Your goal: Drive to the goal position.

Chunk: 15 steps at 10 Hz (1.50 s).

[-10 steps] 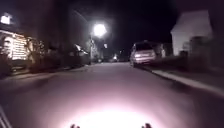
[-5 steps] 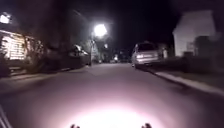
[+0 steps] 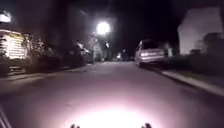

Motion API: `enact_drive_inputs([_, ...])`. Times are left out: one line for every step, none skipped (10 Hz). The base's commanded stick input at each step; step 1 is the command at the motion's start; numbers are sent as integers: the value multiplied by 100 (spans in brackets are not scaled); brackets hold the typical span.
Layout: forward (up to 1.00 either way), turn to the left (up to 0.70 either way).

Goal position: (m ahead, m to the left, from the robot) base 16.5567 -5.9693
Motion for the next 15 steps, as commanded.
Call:
enact_drive_inputs([70,27])
enact_drive_inputs([70,0])
enact_drive_inputs([70,0])
enact_drive_inputs([70,0])
enact_drive_inputs([70,0])
enact_drive_inputs([70,0])
enact_drive_inputs([70,0])
enact_drive_inputs([70,0])
enact_drive_inputs([70,0])
enact_drive_inputs([70,0])
enact_drive_inputs([70,0])
enact_drive_inputs([70,0])
enact_drive_inputs([70,0])
enact_drive_inputs([70,0])
enact_drive_inputs([70,0])
